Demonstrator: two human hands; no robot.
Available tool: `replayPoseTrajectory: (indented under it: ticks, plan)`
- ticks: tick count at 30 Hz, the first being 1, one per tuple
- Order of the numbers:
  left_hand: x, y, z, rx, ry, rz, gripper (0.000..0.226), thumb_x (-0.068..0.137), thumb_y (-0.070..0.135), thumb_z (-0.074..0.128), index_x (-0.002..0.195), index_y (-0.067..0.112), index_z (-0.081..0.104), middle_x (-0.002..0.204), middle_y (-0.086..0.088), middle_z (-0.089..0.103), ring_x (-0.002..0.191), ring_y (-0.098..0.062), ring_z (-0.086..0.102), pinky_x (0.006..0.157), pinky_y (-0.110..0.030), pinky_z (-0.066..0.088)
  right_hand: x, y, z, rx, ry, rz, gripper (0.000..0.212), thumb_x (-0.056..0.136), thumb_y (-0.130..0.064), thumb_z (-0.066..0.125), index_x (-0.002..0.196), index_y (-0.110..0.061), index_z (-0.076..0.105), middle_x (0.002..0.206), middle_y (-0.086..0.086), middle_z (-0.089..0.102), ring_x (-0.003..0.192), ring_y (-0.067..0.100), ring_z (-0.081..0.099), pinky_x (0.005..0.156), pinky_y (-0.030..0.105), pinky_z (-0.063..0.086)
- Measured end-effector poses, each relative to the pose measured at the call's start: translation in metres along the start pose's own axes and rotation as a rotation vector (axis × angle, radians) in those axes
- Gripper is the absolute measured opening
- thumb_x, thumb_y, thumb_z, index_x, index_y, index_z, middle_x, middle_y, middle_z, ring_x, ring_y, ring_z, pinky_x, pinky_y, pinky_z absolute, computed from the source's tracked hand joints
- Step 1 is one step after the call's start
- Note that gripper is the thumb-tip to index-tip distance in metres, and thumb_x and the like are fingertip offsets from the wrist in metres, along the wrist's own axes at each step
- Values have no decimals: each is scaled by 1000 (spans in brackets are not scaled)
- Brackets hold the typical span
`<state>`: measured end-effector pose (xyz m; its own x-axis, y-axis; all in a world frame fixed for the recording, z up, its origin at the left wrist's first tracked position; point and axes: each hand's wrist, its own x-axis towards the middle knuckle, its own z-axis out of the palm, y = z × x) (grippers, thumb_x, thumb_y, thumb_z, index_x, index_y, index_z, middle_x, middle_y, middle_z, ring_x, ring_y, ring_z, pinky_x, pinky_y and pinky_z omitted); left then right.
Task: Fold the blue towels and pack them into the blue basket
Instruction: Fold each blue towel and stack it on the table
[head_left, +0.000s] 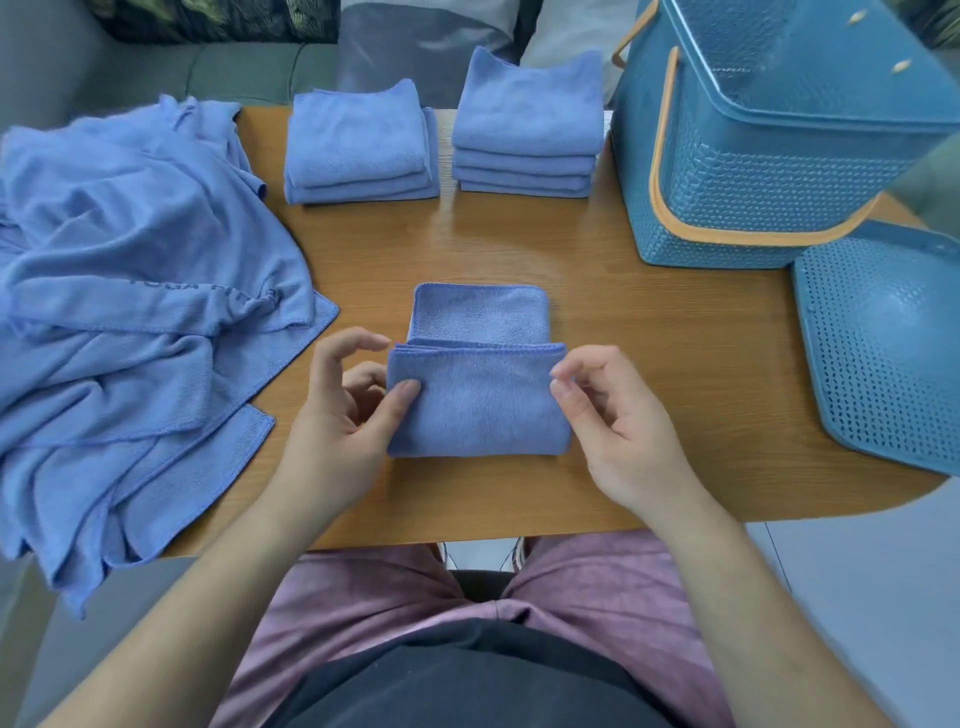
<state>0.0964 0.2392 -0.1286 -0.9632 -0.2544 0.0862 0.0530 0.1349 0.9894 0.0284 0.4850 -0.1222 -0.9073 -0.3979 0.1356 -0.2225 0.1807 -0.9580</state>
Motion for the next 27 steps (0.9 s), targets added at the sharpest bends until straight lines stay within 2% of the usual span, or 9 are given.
replayPoseTrajectory:
  ticks: [3, 6, 9, 11, 13, 16, 19, 24, 27]
  plan:
    - [15, 1, 3, 127, -6, -15, 13, 100, 28, 59, 102, 40, 53, 83, -12, 56, 67, -42, 44, 55, -42, 34, 13, -2, 2, -47, 62, 30, 18, 103, -14, 57, 107, -26, 68, 87, -9, 64, 76, 14, 56, 74, 20, 43]
    - [30, 1, 5, 222, -7, -4, 7, 101, 28, 60, 102, 33, 65, 78, -5, 54, 62, -17, 42, 59, -27, 36, 32, 3, 1, -133, 82, 53, 23, 102, -20, 59, 122, -28, 68, 98, -24, 64, 81, 0, 57, 79, 18, 43]
    - [45, 4, 7, 233, -49, 14, 25, 93, 35, 66, 118, 34, 65, 105, 10, 63, 80, -9, 55, 72, -23, 45, 49, 12, 2, -271, 49, 58, 47, 95, -26, 63, 141, -27, 57, 123, -26, 56, 113, 0, 56, 102, 27, 44]
    - [56, 2, 7, 293, -87, 35, 40, 89, 39, 68, 128, 36, 61, 123, 17, 57, 96, -7, 58, 81, -21, 47, 58, 13, 5, -342, 10, 80, 57, 94, -22, 63, 149, -28, 48, 136, -19, 52, 130, 0, 47, 112, 25, 37]
    - [66, -2, 7, 347, -110, 34, 53, 86, 42, 69, 136, 32, 56, 131, 19, 51, 108, -4, 55, 85, -15, 45, 66, 11, 9, -413, -10, 107, 62, 95, -20, 61, 153, -31, 41, 146, -18, 47, 137, -1, 41, 111, 19, 32]
    - [77, -15, 9, 395, -126, 22, 64, 84, 42, 70, 143, 27, 51, 138, 15, 45, 125, -1, 48, 98, -21, 44, 77, 13, 12, -486, -15, 142, 62, 97, -21, 57, 154, -35, 38, 151, -20, 43, 139, 3, 40, 108, 18, 31]
    - [85, -24, 12, 519, -88, 20, 63, 88, 34, 73, 145, 24, 49, 142, 14, 42, 127, 2, 45, 107, -29, 42, 87, 15, 12, -515, -30, 165, 60, 98, -22, 55, 154, -36, 37, 153, -21, 41, 141, 6, 40, 110, 21, 32]
    - [95, -25, 16, 628, -81, 29, 63, 93, 33, 69, 150, 22, 45, 149, 13, 38, 130, -2, 44, 109, -29, 39, 97, 18, 14, -558, -30, 169, 57, 101, -24, 52, 155, -32, 35, 154, -18, 40, 137, 12, 45, 104, 24, 35]
    - [94, -24, 19, 693, -26, 30, 57, 93, 34, 69, 145, 17, 52, 155, 3, 33, 137, -12, 41, 113, -35, 38, 98, 16, 20, -717, -46, 202, 53, 104, -31, 47, 155, -32, 35, 155, -11, 35, 121, 29, 58, 92, 36, 45]
